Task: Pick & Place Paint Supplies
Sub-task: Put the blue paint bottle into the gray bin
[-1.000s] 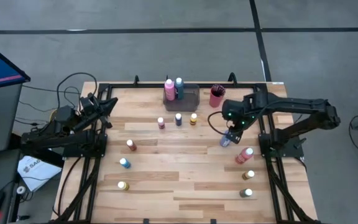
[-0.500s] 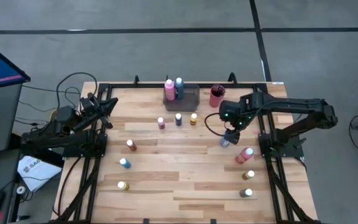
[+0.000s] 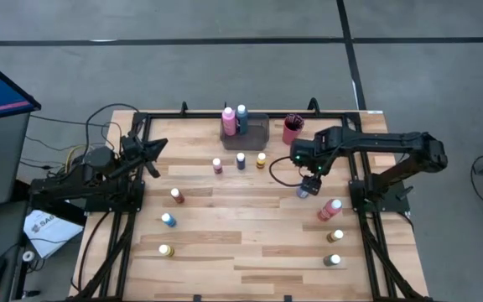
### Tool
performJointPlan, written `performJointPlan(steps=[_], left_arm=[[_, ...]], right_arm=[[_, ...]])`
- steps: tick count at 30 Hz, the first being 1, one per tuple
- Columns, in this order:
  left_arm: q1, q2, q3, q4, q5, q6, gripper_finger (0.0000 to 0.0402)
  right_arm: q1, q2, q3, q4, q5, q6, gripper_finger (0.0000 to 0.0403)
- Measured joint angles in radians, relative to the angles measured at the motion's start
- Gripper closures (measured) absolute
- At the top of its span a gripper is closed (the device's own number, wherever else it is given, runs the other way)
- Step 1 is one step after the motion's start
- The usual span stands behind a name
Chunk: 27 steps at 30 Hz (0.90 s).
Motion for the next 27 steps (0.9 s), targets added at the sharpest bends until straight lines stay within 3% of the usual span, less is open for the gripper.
performJointPlan(steps=[15,22,27], left_arm=[[0.000,0.000,0.000,-0.001,-0.001,0.002,0.0399],[0.000,0.000,0.001,-0.001,-0.001,0.003,0.0399],[0.000,0.000,0.001,-0.002,-0.001,0.003,0.0399]], right_arm=[[0.001,-0.013,-0.050,0.077,0.004,-0.008,0.0289],[0.000,-0.028,-0.041,0.109,0.002,0.001,0.0289],[-0.034,-0.034,0.056,0.115,-0.005,0.011,0.0289]])
